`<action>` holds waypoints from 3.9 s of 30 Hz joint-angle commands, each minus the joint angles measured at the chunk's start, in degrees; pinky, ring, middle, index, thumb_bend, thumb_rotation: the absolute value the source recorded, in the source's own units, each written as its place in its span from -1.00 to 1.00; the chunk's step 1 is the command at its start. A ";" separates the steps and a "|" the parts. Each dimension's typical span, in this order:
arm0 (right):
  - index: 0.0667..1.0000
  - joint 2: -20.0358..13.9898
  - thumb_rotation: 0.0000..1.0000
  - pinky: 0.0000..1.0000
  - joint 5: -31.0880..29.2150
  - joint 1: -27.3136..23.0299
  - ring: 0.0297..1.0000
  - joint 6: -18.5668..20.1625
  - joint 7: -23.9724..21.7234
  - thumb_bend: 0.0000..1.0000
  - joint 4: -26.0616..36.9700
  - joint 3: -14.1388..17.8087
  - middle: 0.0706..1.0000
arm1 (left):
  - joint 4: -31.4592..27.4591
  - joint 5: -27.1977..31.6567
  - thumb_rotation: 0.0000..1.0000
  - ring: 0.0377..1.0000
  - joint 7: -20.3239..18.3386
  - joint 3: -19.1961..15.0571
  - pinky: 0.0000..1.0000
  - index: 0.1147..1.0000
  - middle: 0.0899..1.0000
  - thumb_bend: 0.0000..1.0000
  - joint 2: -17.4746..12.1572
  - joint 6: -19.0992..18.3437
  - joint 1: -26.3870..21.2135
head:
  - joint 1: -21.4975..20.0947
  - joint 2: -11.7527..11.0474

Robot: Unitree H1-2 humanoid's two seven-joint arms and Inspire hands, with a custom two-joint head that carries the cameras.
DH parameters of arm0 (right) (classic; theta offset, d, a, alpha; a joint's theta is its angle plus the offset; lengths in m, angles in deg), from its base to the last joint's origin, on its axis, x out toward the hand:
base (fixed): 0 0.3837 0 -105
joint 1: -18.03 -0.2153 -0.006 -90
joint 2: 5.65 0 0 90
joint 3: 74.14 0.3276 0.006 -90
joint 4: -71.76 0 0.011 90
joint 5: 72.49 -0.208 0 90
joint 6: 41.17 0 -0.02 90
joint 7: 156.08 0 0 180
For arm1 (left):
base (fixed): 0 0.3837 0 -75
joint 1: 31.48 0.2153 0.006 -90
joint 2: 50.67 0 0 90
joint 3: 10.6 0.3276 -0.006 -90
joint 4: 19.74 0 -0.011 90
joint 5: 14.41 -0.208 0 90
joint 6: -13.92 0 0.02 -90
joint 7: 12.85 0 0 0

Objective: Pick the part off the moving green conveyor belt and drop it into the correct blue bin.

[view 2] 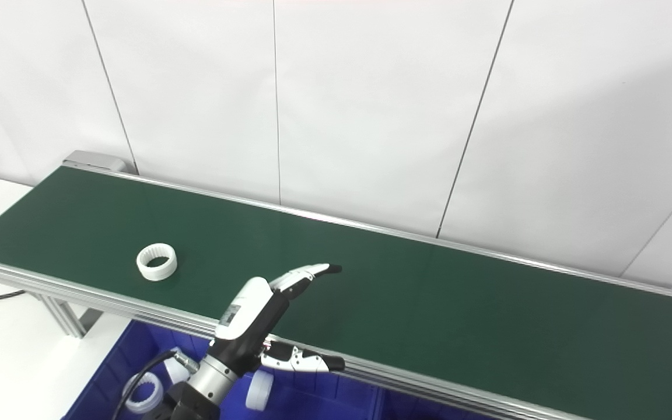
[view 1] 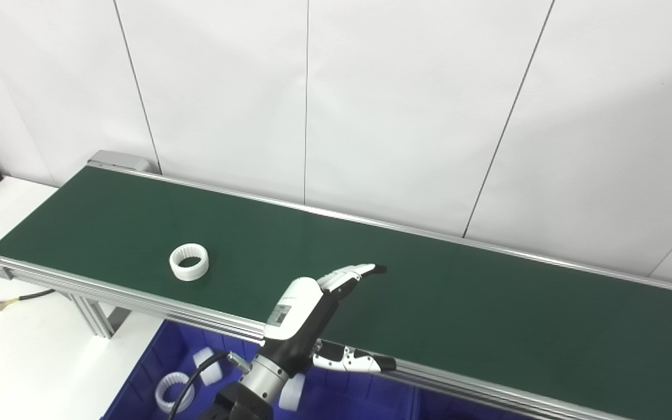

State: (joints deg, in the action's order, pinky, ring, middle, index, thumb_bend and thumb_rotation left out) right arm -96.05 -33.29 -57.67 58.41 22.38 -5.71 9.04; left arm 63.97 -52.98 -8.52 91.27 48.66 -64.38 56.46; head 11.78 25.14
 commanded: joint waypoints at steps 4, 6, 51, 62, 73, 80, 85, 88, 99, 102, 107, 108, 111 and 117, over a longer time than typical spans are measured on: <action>0.50 -0.80 -0.79 0.38 0.16 -1.11 0.37 -2.27 1.35 0.70 0.51 -0.09 0.29 | 0.09 -1.62 -0.02 0.71 2.18 -2.43 0.58 0.71 0.73 0.55 -0.50 -2.02 -4.02 | -0.03 -0.01; 0.49 -0.83 -0.78 0.37 0.36 -1.27 0.36 -2.29 1.40 0.70 0.40 -0.23 0.29 | 1.54 -2.02 0.01 0.71 2.60 -3.49 0.61 0.71 0.74 0.57 -0.65 -3.33 -5.32 | -0.05 -0.09; 0.49 -0.67 -0.80 0.36 0.55 -1.78 0.37 -2.01 1.69 0.70 -0.50 -0.89 0.30 | 32.63 -6.02 -0.61 0.80 15.97 -4.84 0.72 0.80 0.83 0.66 -11.39 -15.07 -20.74 | -0.30 -0.36; 0.49 -0.44 -0.78 0.34 0.73 -1.43 0.37 -1.56 1.46 0.69 0.25 -0.94 0.30 | 37.11 -4.89 -0.63 0.84 15.75 -3.73 0.85 0.88 0.87 0.73 -11.39 -18.55 -21.46 | -0.48 -0.10; 0.49 -0.46 -0.79 0.34 0.61 -1.14 0.37 -1.57 1.34 0.68 0.86 -0.91 0.29 | 38.48 -5.20 -0.69 0.67 14.82 -1.79 0.61 0.74 0.72 0.61 -11.16 -26.07 -22.10 | -0.44 0.30; 0.49 -0.43 -0.79 0.35 0.68 -0.97 0.37 -1.43 1.29 0.68 1.20 -0.89 0.30 | 36.43 2.02 -1.00 0.02 11.42 -4.33 -0.10 0.11 -0.06 0.13 -10.30 -24.92 -21.44 | -0.60 0.49; 0.49 -0.45 -0.81 0.36 0.37 -0.90 0.38 -1.66 1.39 0.67 1.10 -0.74 0.30 | 35.03 2.57 -1.00 -0.34 9.48 -3.28 -0.46 -0.07 -0.28 0.03 -10.09 -25.94 -21.15 | -0.64 0.59; 0.49 -0.46 -0.81 0.36 0.49 -0.88 0.38 -1.57 1.40 0.67 1.22 -0.73 0.30 | 33.18 2.65 -1.00 -0.40 4.93 -1.66 -0.51 -0.08 -0.30 0.02 -10.71 -28.54 -21.20 | -0.45 0.61; 0.48 -0.33 -0.80 0.35 0.44 -0.76 0.37 -2.04 1.88 0.67 1.15 -0.72 0.29 | 25.89 3.96 -1.00 -0.44 3.84 -1.96 -0.53 -0.09 -0.31 0.02 -10.73 -28.55 -18.60 | -1.31 1.06; 0.48 -0.41 -0.82 0.33 0.37 -0.61 0.36 -2.28 1.90 0.66 1.39 -0.72 0.29 | 18.33 4.89 -1.00 -0.45 6.63 -4.06 -0.54 -0.10 -0.31 0.02 -9.39 -26.19 -15.38 | -1.73 1.47; 0.48 -0.33 -0.79 0.32 0.40 -0.39 0.36 -1.97 1.75 0.67 1.90 -0.73 0.30 | 8.03 5.46 -1.00 -0.38 10.28 -4.85 -0.48 -0.10 -0.29 0.02 -7.80 -18.83 -10.26 | -3.01 2.24; 0.48 -0.33 -0.78 0.33 0.43 -0.36 0.36 -1.84 1.63 0.66 2.00 -0.76 0.30 | 6.50 5.42 -1.00 -0.34 10.62 -4.80 -0.43 -0.11 -0.26 0.03 -7.52 -17.62 -9.40 | -3.01 2.24; 0.49 -0.24 -0.72 0.33 0.77 -0.29 0.36 -1.59 1.50 0.65 2.46 -0.95 0.30 | 1.36 6.45 -1.00 -0.28 10.58 -4.55 -0.36 -0.12 -0.21 0.03 -5.47 -15.26 -5.70 | -4.63 3.25; 0.48 0.48 -0.74 0.31 1.70 0.32 0.35 -0.39 0.92 0.66 4.84 -1.31 0.30 | -3.64 6.52 -1.00 -0.36 8.90 -2.15 -0.44 -0.11 -0.27 0.03 -1.88 -13.63 1.49 | -8.79 5.93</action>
State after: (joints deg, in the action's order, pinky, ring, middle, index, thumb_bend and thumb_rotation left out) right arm -95.63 -32.20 -57.15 58.47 22.68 -3.60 7.77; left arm 62.07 -46.34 -0.06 89.00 47.16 -80.72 57.74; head 2.99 31.03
